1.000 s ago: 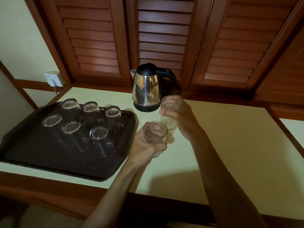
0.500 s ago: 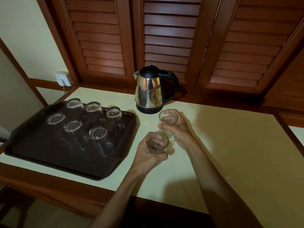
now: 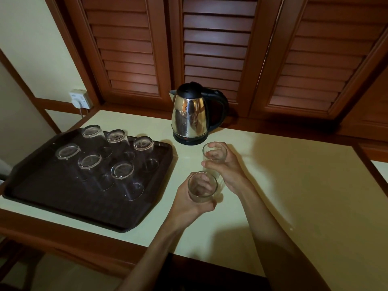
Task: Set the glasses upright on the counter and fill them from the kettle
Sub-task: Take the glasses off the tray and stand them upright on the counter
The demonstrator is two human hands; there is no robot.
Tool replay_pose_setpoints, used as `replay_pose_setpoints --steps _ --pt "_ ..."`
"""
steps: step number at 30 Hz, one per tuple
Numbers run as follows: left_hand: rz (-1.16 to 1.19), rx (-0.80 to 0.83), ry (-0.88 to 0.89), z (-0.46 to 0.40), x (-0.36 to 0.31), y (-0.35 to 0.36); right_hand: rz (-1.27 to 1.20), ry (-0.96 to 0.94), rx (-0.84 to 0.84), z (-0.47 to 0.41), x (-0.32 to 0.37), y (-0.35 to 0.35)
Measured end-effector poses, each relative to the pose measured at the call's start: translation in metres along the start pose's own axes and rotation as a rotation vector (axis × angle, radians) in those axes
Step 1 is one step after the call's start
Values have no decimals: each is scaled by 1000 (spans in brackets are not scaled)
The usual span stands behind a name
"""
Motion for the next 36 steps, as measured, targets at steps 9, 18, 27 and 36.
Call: replay_pose_setpoints --steps 9,18,27,36 --pt "17 -26 -44 3 4 -1 3 20 12 2 1 0" --pt "-44 37 -13 4 -9 -5 79 19 -8 21 22 -4" --pt "-214 9 236 -10 -124 -65 298 -333 -199 76 134 12" --pt "-810 -307 328 -36 -134 -231 697 -286 120 37 146 178"
Point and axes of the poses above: each hand's wrist, its own z-axis away from the middle knuckle, its own y-axis out of the palm, x = y × z, the point moved 5 cm from there along -z, towards the middle knuckle, and after that the axes turned 14 degrees about y, right-handed, at the moved point
